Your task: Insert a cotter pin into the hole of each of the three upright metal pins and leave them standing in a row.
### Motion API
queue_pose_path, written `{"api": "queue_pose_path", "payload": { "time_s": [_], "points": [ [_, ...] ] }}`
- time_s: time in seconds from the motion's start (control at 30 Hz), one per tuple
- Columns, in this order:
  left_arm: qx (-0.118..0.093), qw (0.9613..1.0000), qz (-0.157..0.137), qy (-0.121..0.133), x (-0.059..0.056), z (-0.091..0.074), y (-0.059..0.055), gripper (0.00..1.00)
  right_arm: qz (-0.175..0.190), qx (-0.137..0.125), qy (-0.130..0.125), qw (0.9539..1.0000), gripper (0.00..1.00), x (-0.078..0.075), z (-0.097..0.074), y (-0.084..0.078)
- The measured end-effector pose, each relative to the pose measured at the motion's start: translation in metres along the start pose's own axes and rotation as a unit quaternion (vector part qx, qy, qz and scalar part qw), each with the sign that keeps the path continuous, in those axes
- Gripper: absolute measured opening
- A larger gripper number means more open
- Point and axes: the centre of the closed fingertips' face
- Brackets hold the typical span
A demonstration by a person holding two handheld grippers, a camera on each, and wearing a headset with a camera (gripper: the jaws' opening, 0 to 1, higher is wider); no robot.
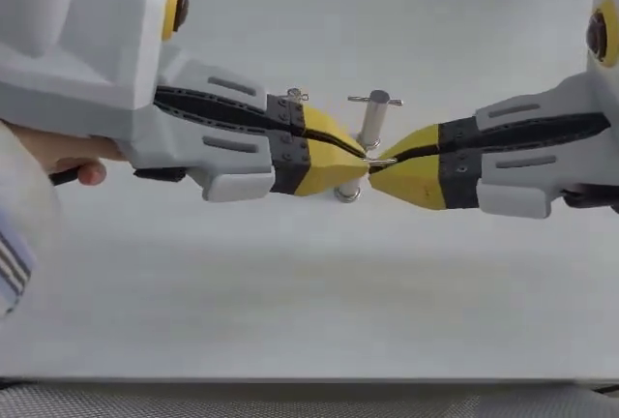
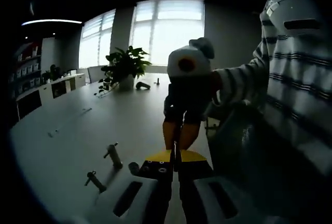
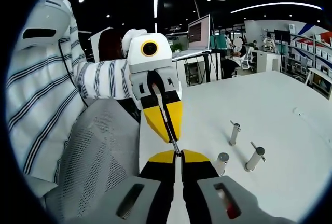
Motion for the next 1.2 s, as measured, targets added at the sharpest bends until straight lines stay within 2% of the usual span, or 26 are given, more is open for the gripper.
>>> {"api": "queue_pose_path", "payload": {
  "time_s": [0.17, 0.23, 0.3, 0.43, 0.5, 0.57, 0.6, 0.7, 0.77, 0.83, 0.97, 1.03, 1.2],
  "points": [
    [0.021, 0.9995, 0.016, -0.015, -0.003, 0.005, -0.005, 0.00, -0.001, 0.013, 0.011, 0.9998, 0.00, 0.001, -0.001, -0.005],
    [0.030, 0.9993, 0.003, -0.023, -0.005, 0.007, -0.008, 0.00, 0.006, 0.019, 0.020, 0.9996, 0.00, 0.005, -0.001, -0.007],
    [0.031, 0.9991, -0.010, -0.027, -0.006, 0.009, -0.009, 0.00, 0.005, 0.023, 0.023, 0.9995, 0.00, 0.007, -0.001, -0.008],
    [0.032, 0.9989, -0.006, -0.033, -0.008, 0.011, -0.010, 0.00, 0.005, 0.024, 0.027, 0.9993, 0.00, 0.007, -0.003, -0.010],
    [0.032, 0.9991, 0.006, -0.026, -0.005, 0.011, -0.012, 0.00, 0.003, 0.024, 0.025, 0.9994, 0.00, 0.006, -0.004, -0.011],
    [0.042, 0.9990, 0.003, -0.017, 0.002, 0.007, -0.019, 0.02, -0.001, 0.026, 0.019, 0.9995, 0.00, 0.003, -0.005, -0.012],
    [0.044, 0.9990, 0.010, -0.003, 0.009, 0.005, -0.021, 0.04, -0.001, 0.026, 0.016, 0.9995, 0.00, 0.002, -0.006, -0.013],
    [0.045, 0.9989, 0.001, 0.010, 0.020, 0.004, -0.026, 0.17, 0.000, 0.026, 0.001, 0.9997, 0.00, -0.006, -0.009, -0.017],
    [0.055, 0.9984, -0.005, 0.010, 0.025, 0.003, -0.032, 0.15, 0.000, 0.029, -0.008, 0.9996, 0.00, -0.012, -0.011, -0.021],
    [0.062, 0.9978, -0.007, 0.023, 0.034, 0.004, -0.036, 0.12, 0.001, 0.027, -0.016, 0.9995, 0.00, -0.018, -0.013, -0.023],
    [0.071, 0.9967, -0.006, 0.039, 0.047, 0.007, -0.042, 0.22, 0.007, 0.029, -0.034, 0.9990, 0.00, -0.032, -0.015, -0.030],
    [0.073, 0.9963, -0.003, 0.044, 0.049, 0.010, -0.042, 0.25, 0.006, 0.035, -0.042, 0.9985, 0.00, -0.038, -0.015, -0.035],
    [0.078, 0.9954, -0.004, 0.054, 0.055, 0.018, -0.043, 0.25, 0.013, 0.043, -0.062, 0.9971, 0.00, -0.058, -0.018, -0.048]
  ]
}}
Point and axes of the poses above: the centre of the closed fingertips' face, and the gripper's own axes: z roughly forward along the fingers, x roughly to its left, y roughly out of its top
